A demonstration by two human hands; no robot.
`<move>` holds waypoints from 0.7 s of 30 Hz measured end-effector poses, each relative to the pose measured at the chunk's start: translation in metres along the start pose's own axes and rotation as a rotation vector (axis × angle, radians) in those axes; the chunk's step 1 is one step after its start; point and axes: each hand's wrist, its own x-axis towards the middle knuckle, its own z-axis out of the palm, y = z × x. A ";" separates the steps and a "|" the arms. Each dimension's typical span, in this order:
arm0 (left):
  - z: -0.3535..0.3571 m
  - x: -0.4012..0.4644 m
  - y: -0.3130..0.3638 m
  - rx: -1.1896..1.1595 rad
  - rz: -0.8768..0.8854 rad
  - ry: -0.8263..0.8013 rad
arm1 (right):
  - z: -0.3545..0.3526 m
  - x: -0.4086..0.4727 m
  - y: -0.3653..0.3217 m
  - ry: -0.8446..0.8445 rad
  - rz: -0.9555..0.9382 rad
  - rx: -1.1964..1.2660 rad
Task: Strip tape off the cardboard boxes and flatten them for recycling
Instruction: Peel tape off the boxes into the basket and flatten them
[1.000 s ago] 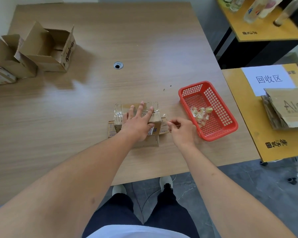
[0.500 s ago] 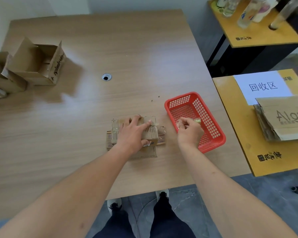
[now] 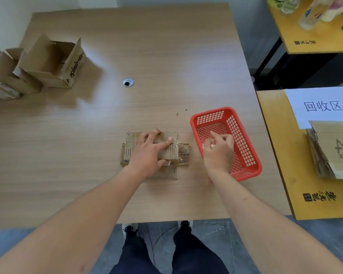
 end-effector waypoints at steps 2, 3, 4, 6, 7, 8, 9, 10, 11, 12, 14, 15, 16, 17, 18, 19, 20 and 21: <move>-0.002 -0.001 0.000 -0.018 -0.005 -0.016 | 0.006 -0.002 -0.007 -0.174 -0.191 0.077; -0.004 -0.001 0.001 -0.025 -0.005 -0.016 | 0.009 -0.004 -0.011 -0.288 -0.221 0.117; -0.005 -0.002 0.002 -0.028 -0.007 -0.007 | 0.012 -0.006 -0.016 -0.398 -0.213 0.145; -0.008 -0.001 0.004 -0.019 -0.012 0.012 | 0.018 -0.009 -0.023 -0.527 -0.150 0.172; -0.009 0.000 0.005 -0.002 -0.007 0.019 | 0.021 -0.010 -0.025 -0.532 -0.104 0.192; -0.009 0.000 0.005 0.014 0.003 0.029 | 0.023 -0.011 -0.026 -0.515 -0.057 0.222; -0.009 0.000 0.006 0.018 0.016 0.039 | 0.024 -0.012 -0.027 -0.488 -0.026 0.248; -0.009 0.000 0.006 0.001 0.026 0.040 | 0.023 -0.013 -0.029 -0.461 -0.015 0.257; -0.009 -0.001 0.007 -0.030 0.028 0.028 | 0.022 -0.013 -0.030 -0.431 -0.025 0.255; -0.009 -0.002 0.008 -0.061 0.018 0.008 | 0.021 -0.013 -0.032 -0.396 -0.045 0.245; -0.012 -0.004 0.011 -0.090 -0.013 -0.033 | 0.017 -0.013 -0.036 -0.336 -0.101 0.213; -0.014 -0.005 0.012 -0.093 -0.024 -0.046 | 0.015 -0.013 -0.039 -0.327 -0.135 0.194; -0.014 -0.005 0.012 -0.099 -0.028 -0.052 | 0.012 -0.014 -0.043 -0.333 -0.166 0.171; -0.014 -0.004 0.011 -0.108 -0.028 -0.052 | 0.008 -0.014 -0.047 -0.345 -0.197 0.142; -0.013 -0.004 0.010 -0.120 -0.023 -0.048 | 0.005 -0.015 -0.051 -0.358 -0.219 0.106; -0.011 -0.003 0.008 -0.133 -0.010 -0.043 | 0.002 -0.015 -0.055 -0.371 -0.229 0.079; -0.009 -0.002 0.006 -0.148 0.010 -0.041 | 0.001 -0.013 -0.056 -0.389 -0.218 0.059; -0.007 -0.001 0.003 -0.165 0.037 -0.048 | -0.001 -0.011 -0.056 -0.410 -0.192 0.050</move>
